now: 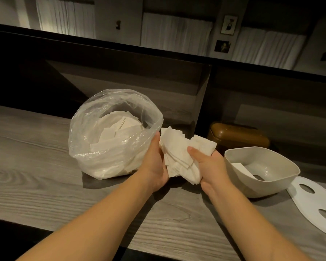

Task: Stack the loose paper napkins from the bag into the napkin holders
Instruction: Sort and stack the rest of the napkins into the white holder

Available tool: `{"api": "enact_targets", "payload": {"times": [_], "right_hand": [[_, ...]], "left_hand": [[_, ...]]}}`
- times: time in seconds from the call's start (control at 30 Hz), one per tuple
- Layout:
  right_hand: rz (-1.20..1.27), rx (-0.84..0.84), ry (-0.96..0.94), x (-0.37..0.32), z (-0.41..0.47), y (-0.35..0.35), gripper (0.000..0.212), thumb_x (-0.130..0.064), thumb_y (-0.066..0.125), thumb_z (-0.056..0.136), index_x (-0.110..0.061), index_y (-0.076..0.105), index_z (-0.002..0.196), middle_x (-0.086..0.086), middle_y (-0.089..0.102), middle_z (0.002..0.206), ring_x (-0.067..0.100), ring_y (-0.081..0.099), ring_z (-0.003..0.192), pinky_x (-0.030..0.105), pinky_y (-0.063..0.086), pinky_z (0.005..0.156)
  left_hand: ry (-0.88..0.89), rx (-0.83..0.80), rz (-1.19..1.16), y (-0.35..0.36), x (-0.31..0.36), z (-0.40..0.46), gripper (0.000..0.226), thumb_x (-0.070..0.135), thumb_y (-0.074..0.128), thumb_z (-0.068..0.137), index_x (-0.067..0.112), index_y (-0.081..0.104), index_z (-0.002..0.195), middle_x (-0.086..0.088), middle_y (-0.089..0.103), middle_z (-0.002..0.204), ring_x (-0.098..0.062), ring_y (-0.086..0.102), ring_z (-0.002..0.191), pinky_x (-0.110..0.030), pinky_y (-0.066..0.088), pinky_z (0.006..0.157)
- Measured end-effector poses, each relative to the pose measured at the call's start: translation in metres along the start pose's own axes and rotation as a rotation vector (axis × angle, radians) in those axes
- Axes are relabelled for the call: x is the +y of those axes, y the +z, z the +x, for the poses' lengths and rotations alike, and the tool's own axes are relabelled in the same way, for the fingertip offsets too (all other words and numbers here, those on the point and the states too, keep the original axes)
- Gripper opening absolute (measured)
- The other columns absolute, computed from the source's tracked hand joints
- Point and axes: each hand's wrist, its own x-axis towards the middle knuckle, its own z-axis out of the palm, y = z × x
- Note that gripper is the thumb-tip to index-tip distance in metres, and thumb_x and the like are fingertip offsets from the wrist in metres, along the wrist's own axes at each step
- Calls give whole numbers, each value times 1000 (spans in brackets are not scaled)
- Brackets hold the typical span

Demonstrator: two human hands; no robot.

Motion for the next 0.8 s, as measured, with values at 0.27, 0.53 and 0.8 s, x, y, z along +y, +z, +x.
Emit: {"api": "enact_targets", "payload": {"times": [0.27, 0.53, 0.8], "right_hand": [[1, 55, -34, 3, 1, 0, 49, -16, 73, 87, -26, 50, 129, -5, 63, 103, 17, 66, 87, 42, 60, 68], [-50, 30, -14, 4, -7, 6, 52, -21, 73, 86, -24, 49, 132, -2, 63, 114, 19, 65, 93, 42, 60, 74], [110, -71, 10, -21, -7, -20, 30, -17, 64, 93, -28, 53, 118, 1, 64, 109, 25, 64, 99, 50, 58, 82]], "left_hand": [[70, 90, 186, 0, -6, 1, 15, 20, 56, 100, 22, 58, 114, -9, 72, 108, -30, 70, 100, -45, 59, 83], [135, 132, 130, 2, -11, 3, 12, 17, 52, 101, 26, 54, 109, -5, 69, 103, -26, 69, 94, -43, 59, 74], [212, 231, 94, -6, 3, 6, 19, 19, 50, 102, 29, 46, 117, -5, 64, 110, -29, 65, 104, -51, 54, 94]]}}
